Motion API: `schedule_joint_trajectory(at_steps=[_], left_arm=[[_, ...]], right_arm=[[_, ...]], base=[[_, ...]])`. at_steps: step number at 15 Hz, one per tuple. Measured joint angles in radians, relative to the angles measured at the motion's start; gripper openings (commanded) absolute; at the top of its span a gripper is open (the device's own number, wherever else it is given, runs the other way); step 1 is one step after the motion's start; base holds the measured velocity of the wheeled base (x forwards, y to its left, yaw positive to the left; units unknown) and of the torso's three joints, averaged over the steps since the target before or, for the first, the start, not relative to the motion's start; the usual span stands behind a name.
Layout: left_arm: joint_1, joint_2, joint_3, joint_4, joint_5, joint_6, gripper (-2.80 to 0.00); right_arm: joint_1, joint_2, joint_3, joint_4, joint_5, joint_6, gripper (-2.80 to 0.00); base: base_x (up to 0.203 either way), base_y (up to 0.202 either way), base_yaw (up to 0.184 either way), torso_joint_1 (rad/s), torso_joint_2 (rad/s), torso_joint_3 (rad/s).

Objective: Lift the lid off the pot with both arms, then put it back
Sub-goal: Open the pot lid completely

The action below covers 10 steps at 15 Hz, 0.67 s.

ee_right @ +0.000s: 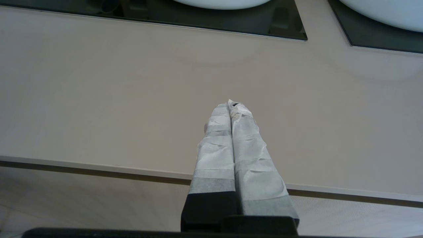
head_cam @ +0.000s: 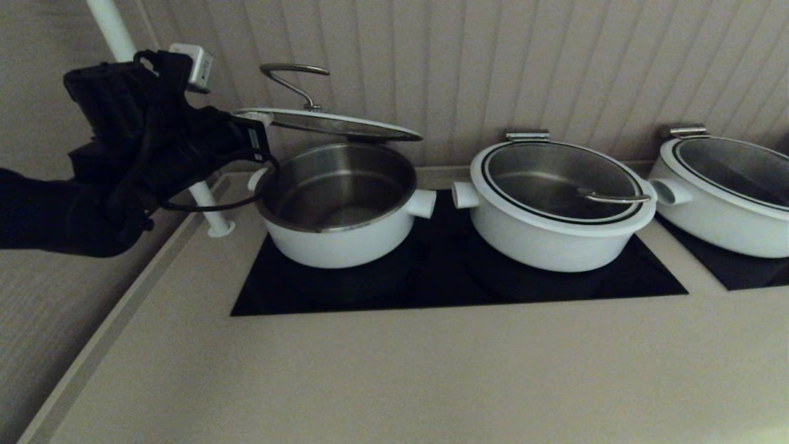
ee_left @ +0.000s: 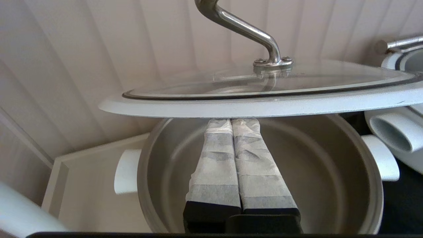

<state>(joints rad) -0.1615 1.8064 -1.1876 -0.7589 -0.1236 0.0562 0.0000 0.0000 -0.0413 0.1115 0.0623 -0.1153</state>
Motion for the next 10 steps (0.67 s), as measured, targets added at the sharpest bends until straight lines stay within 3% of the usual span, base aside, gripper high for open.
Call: schedule_joint_trajectory(at_steps=[10], left_arm=[[0.0, 0.036, -0.04, -0.051, 0.0, 0.002, -2.8]], right_arm=[[0.0, 0.0, 0.0, 0.0, 0.0, 0.0, -2.8]], base=[[0.0, 0.0, 0.0, 0.0, 0.0, 0.0]])
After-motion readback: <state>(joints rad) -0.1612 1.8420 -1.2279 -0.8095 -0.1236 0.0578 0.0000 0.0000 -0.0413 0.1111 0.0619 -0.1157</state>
